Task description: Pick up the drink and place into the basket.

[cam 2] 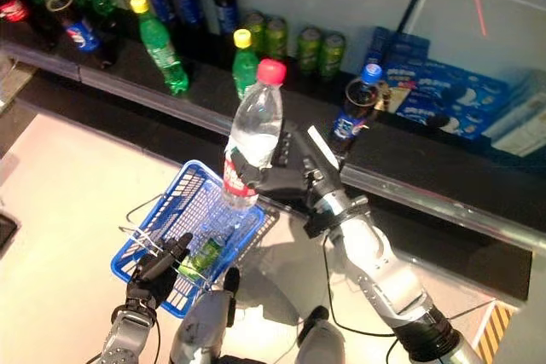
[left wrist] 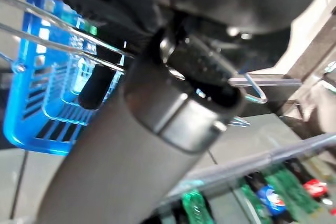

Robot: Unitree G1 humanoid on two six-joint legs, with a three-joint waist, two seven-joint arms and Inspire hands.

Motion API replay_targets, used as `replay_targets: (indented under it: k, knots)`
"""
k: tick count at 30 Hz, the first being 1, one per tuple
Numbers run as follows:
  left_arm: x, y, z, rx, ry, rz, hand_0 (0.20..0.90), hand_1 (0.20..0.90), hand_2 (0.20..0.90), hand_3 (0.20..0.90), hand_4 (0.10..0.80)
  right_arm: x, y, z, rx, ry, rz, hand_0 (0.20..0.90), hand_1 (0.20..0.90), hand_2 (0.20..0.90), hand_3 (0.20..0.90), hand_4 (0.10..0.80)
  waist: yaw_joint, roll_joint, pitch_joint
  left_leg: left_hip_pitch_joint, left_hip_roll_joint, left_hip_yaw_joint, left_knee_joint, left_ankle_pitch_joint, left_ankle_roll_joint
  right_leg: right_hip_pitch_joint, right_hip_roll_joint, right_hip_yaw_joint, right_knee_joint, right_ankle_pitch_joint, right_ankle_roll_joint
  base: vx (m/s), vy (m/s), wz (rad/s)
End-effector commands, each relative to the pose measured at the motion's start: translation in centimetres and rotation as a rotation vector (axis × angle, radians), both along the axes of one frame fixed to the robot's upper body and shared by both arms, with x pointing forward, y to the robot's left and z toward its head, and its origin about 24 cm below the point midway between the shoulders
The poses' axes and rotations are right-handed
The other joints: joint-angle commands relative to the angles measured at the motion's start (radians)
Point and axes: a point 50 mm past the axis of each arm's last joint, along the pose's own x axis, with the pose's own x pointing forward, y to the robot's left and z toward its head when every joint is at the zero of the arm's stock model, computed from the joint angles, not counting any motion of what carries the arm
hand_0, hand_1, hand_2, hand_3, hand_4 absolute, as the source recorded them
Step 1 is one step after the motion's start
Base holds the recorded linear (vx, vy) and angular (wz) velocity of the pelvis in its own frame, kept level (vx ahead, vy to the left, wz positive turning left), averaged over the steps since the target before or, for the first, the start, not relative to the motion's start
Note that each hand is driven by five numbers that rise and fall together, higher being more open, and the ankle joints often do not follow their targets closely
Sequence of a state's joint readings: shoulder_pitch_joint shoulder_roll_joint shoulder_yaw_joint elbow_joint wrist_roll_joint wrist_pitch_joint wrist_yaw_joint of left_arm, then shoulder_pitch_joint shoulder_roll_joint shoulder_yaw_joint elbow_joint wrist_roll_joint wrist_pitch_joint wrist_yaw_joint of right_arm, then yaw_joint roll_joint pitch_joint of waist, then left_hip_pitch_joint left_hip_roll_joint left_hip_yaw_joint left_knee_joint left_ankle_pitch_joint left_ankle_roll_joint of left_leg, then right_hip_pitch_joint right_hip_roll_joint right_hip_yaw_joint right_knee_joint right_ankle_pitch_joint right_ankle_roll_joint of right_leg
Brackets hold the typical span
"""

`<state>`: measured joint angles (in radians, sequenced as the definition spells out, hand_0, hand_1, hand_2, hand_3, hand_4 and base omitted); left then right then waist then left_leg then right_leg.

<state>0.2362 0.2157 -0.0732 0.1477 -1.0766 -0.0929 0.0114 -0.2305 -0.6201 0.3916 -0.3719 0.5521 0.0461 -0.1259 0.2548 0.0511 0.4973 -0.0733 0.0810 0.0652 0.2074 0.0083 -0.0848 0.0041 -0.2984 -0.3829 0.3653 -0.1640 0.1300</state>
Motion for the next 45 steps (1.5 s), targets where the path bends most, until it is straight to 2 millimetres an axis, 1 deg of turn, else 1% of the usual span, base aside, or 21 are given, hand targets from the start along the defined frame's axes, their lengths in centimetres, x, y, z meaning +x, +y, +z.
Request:
replay_targets:
  k: [1,3,7,8,10,13,14,15,16,17,18,22,23,29,32,37,39,40,41,42,45]
  knots:
    - [1.9,0.9,8.5,0.142,-0.459,-0.118,0.300,0.300,0.300,0.200,0.100,-1.8,2.7,7.5,0.228,-0.342,0.120,0.300,0.300,0.300,0.200,0.100,0.028,-0.013,-0.187,-0.049,-0.037,-0.025,0.121,0.014,0.005,0.094,0.102,-0.071,-0.092,0.025,-0.102,0.007,-0.022,0.21]
    - [1.8,0.4,9.7,0.162,-0.514,-0.173,0.300,0.300,0.300,0.200,0.100,-1.7,3.2,7.4,0.235,-0.338,0.106,0.300,0.300,0.300,0.200,0.100,0.054,-0.015,-0.187,-0.056,-0.049,-0.049,0.120,0.016,0.007,0.103,0.104,-0.088,-0.099,0.026,-0.101,0.008,-0.027,0.33]
    - [1.7,0.1,10.7,0.164,-0.554,-0.204,0.300,0.300,0.300,0.200,0.100,-1.6,3.6,7.3,0.225,-0.349,0.074,0.300,0.300,0.300,0.200,0.100,0.078,-0.016,-0.186,-0.063,-0.060,-0.073,0.123,0.017,0.009,0.112,0.103,-0.104,-0.104,0.029,-0.098,0.008,-0.027,0.28]
    - [1.7,0.1,11.6,0.173,-0.593,-0.225,0.300,0.300,0.300,0.200,0.100,-1.5,3.9,7.2,0.202,-0.350,0.045,0.300,0.300,0.300,0.200,0.100,0.098,-0.017,-0.187,-0.071,-0.068,-0.092,0.129,0.020,0.009,0.120,0.103,-0.118,-0.105,0.027,-0.096,0.022,-0.027,0.22]
    - [1.7,-0.1,12.6,0.169,-0.631,-0.264,0.300,0.300,0.300,0.200,0.100,-1.0,4.2,7.0,0.186,-0.349,0.009,0.300,0.300,0.300,0.200,0.100,0.120,-0.019,-0.190,-0.077,-0.078,-0.112,0.136,0.019,0.010,0.128,0.104,-0.135,-0.103,0.022,-0.097,0.038,-0.039,0.28]
    - [1.7,-0.4,13.3,0.182,-0.673,-0.310,0.300,0.300,0.300,0.200,0.100,-0.5,4.6,6.6,0.192,-0.321,-0.014,0.300,0.300,0.300,0.200,0.100,0.139,-0.020,-0.193,-0.080,-0.086,-0.130,0.139,0.020,0.011,0.139,0.105,-0.148,-0.106,0.021,-0.097,0.038,-0.027,0.31]
    - [1.6,-0.8,13.9,0.175,-0.705,-0.354,0.300,0.300,0.300,0.200,0.100,-0.2,4.8,6.3,0.198,-0.300,-0.036,0.300,0.300,0.300,0.200,0.100,0.156,-0.021,-0.196,-0.082,-0.092,-0.143,0.142,0.021,0.011,0.148,0.105,-0.160,-0.108,0.022,-0.096,0.122,-0.079,0.25]
    - [1.5,-1.0,14.1,0.169,-0.728,-0.381,0.300,0.300,0.300,0.200,0.100,0.0,5.0,6.0,0.209,-0.277,-0.040,0.300,0.300,0.300,0.200,0.100,0.167,-0.024,-0.196,-0.076,-0.093,-0.153,0.152,-0.005,0.004,0.159,0.108,-0.148,-0.102,0.000,-0.089,0.121,-0.082,0.17]
    - [1.5,-1.2,14.5,0.159,-0.755,-0.414,0.300,0.300,0.300,0.200,0.100,0.1,5.3,5.7,0.213,-0.265,-0.050,0.300,0.300,0.300,0.200,0.100,0.174,-0.025,-0.197,-0.076,-0.096,-0.159,0.152,-0.005,0.004,0.164,0.109,-0.153,-0.103,0.000,-0.089,0.035,-0.023,0.15]
    - [1.5,-1.3,14.5,0.157,-0.761,-0.421,0.300,0.300,0.300,0.200,0.100,0.2,5.3,5.7,0.212,-0.266,-0.053,0.300,0.300,0.300,0.200,0.100,0.174,-0.022,-0.198,-0.084,-0.098,-0.156,0.144,0.019,0.012,0.159,0.106,-0.170,-0.110,0.021,-0.095,0.042,-0.025,0.29]
    - [1.3,-1.9,15.1,0.141,-0.800,-0.475,0.300,0.300,0.300,0.200,0.100,0.4,5.8,5.3,0.214,-0.234,-0.060,0.300,0.300,0.300,0.200,0.100,0.187,-0.024,-0.199,-0.074,-0.100,-0.169,0.151,-0.010,0.005,0.171,0.109,-0.157,-0.104,-0.001,-0.088,0.040,-0.017,0.31]
    - [1.1,-3.0,16.2,0.107,-0.873,-0.575,0.300,0.300,0.300,0.200,0.100,0.7,6.9,4.3,0.219,-0.167,-0.056,0.300,0.300,0.300,0.200,0.100,0.204,-0.024,-0.203,-0.072,-0.107,-0.185,0.146,-0.008,0.005,0.187,0.112,-0.164,-0.113,-0.001,-0.088,0.057,-0.012,0.13]
    - [1.0,-3.6,16.7,0.098,-0.895,-0.613,0.300,0.300,0.300,0.200,0.100,0.8,7.5,3.7,0.212,-0.149,-0.055,0.300,0.300,0.300,0.200,0.100,0.211,-0.025,-0.207,-0.069,-0.109,-0.191,0.142,-0.008,0.005,0.191,0.112,-0.169,-0.116,0.001,-0.086,0.039,0.013,0.02]
    - [1.1,-4.1,17.4,0.086,-0.925,-0.646,0.300,0.300,0.300,0.200,0.100,1.1,9.3,2.5,0.209,-0.078,-0.071,0.300,0.300,0.300,0.200,0.100,0.236,-0.028,-0.216,-0.072,-0.119,-0.209,0.136,-0.003,0.001,0.212,0.112,-0.182,-0.131,0.005,-0.081,0.041,0.018,0.09]
    - [1.0,-4.2,17.6,0.085,-0.945,-0.663,0.300,0.300,0.300,0.200,0.100,1.4,9.6,2.2,0.214,-0.055,-0.086,0.300,0.300,0.300,0.200,0.100,0.248,-0.030,-0.221,-0.074,-0.123,-0.216,0.134,-0.005,0.001,0.218,0.112,-0.189,-0.134,0.005,-0.079,0.038,0.011,0.03]
    - [0.8,-4.3,17.9,0.068,-0.969,-0.713,0.300,0.300,0.300,0.200,0.100,2.0,10.5,0.1,0.197,0.042,-0.131,0.300,0.300,0.300,0.200,0.100,0.277,-0.031,-0.230,-0.080,-0.131,-0.230,0.131,-0.009,0.001,0.231,0.112,-0.200,-0.136,0.001,-0.079,0.047,0.014,0.04]
    - [0.7,-4.5,17.8,0.067,-0.974,-0.726,0.300,0.300,0.300,0.200,0.100,2.0,10.9,-1.2,0.182,0.111,-0.146,0.300,0.300,0.300,0.200,0.100,0.283,-0.031,-0.232,-0.081,-0.134,-0.235,0.128,-0.013,0.000,0.235,0.112,-0.202,-0.136,-0.001,-0.079,0.041,0.025,0.17]
    - [0.7,-4.5,17.8,0.067,-0.974,-0.727,0.300,0.300,0.300,0.200,0.100,2.0,10.9,-1.3,0.184,0.119,-0.147,0.300,0.300,0.300,0.200,0.100,0.283,-0.031,-0.232,-0.081,-0.134,-0.235,0.128,-0.014,0.001,0.235,0.112,-0.202,-0.136,-0.001,-0.079,0.036,0.023,0.14]
    - [0.6,-4.7,17.9,0.063,-0.982,-0.738,0.300,0.300,0.300,0.200,0.100,1.9,11.3,-2.8,0.205,0.197,-0.154,0.300,0.300,0.300,0.200,0.100,0.289,-0.030,-0.228,-0.082,-0.136,-0.239,0.128,-0.017,0.001,0.238,0.112,-0.203,-0.135,-0.002,-0.079,0.021,0.014,0.09]
    - [0.6,-4.7,18.0,0.063,-0.982,-0.739,0.300,0.300,0.300,0.200,0.100,1.9,11.3,-2.9,0.206,0.201,-0.153,0.300,0.300,0.300,0.200,0.100,0.289,-0.030,-0.228,-0.083,-0.136,-0.239,0.128,-0.018,0.001,0.238,0.112,-0.203,-0.135,-0.002,-0.079,0.031,0.011,0.12]
    - [0.5,-4.8,18.0,0.052,-0.977,-0.749,0.300,0.300,0.300,0.200,0.100,1.4,11.8,-4.4,0.255,0.303,-0.162,0.300,0.300,0.300,0.200,0.100,0.297,-0.034,-0.224,-0.089,-0.137,-0.241,0.125,-0.021,-0.001,0.238,0.113,-0.207,-0.133,-0.001,-0.076,0.033,-0.005,0.11]
